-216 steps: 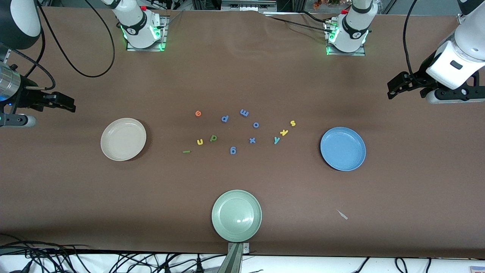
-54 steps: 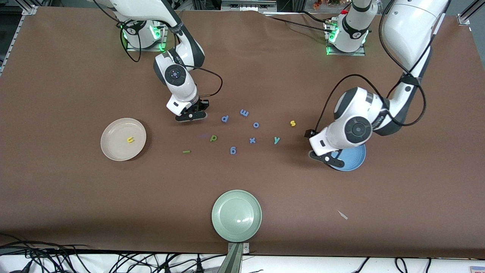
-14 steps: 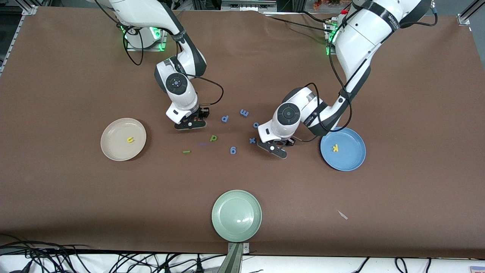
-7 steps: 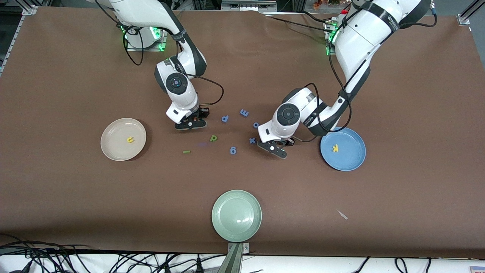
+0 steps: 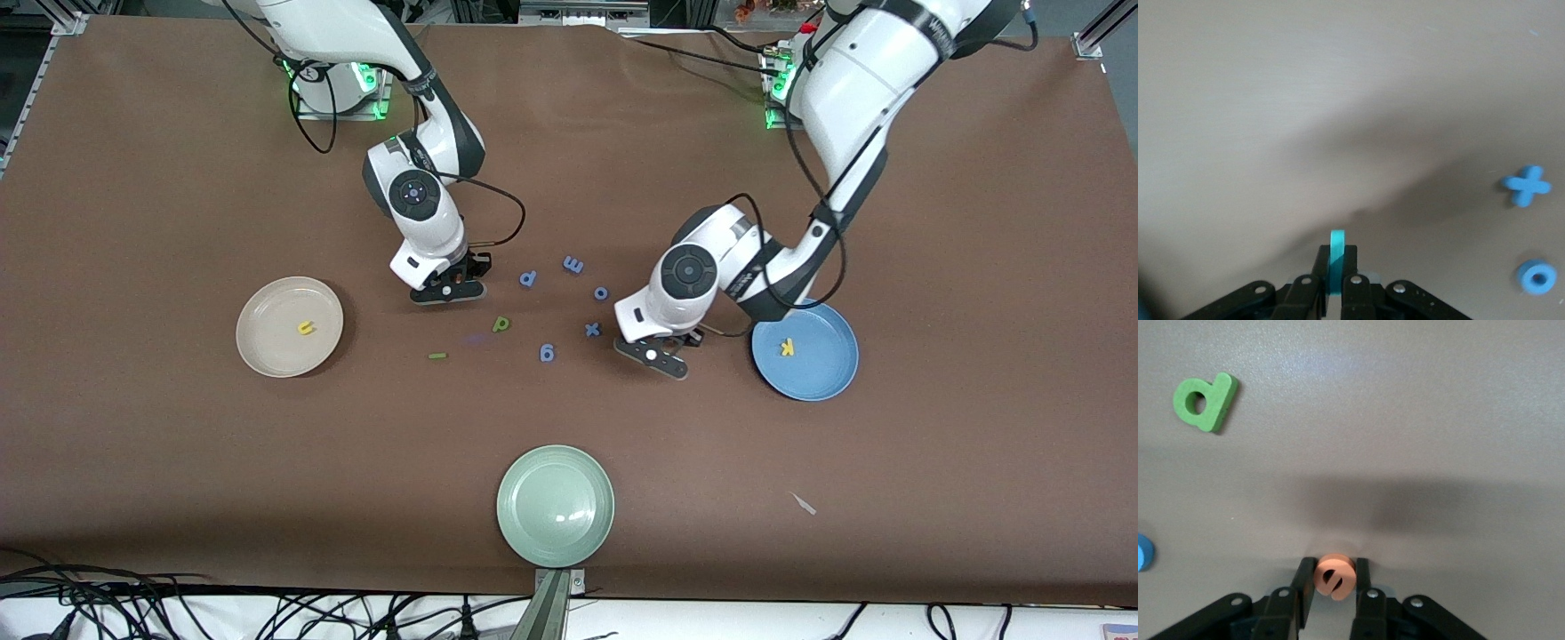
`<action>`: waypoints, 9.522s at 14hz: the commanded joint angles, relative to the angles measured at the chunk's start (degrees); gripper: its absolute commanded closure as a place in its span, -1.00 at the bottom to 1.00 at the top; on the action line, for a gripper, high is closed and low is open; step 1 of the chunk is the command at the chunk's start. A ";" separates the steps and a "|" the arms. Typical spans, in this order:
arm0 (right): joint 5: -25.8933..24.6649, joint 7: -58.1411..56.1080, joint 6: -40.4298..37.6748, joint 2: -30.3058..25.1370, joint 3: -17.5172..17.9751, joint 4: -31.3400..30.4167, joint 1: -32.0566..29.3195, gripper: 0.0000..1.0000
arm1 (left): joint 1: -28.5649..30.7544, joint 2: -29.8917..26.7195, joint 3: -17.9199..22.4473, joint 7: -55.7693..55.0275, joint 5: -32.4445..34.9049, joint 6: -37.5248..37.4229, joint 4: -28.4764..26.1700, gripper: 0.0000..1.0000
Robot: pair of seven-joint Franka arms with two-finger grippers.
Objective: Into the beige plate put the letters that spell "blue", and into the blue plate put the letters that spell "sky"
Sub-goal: 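Grasp the orange e and the teal y with both grippers, then put the e and y on the beige and blue plates with both grippers, then grasp the green bar and the yellow s with both grippers, then put the bar and s on the beige and blue plates with both grippers, then grasp the green d with the right gripper while the left gripper withdraws, then carry the green d to the beige plate and open the right gripper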
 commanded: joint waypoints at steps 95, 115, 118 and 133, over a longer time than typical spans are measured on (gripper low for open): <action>3.06 21.85 -20.40 10.36 1.44 30.69 -6.13 -1.00 | 13.26 -38.37 14.15 10.52 -18.72 -25.95 -0.01 -1.00; 3.68 31.65 -10.11 15.20 2.14 26.82 -1.37 0.02 | 13.35 -38.37 13.89 12.72 -18.02 -30.35 0.78 -1.00; 3.68 31.56 -10.29 15.20 2.23 26.38 -1.37 0.12 | 13.61 -38.37 13.89 12.81 -18.11 -30.35 0.78 -1.00; 3.50 6.91 -29.60 8.44 -3.03 30.07 -4.27 0.89 | 13.61 -38.28 14.06 12.63 -18.46 -30.43 1.39 -1.00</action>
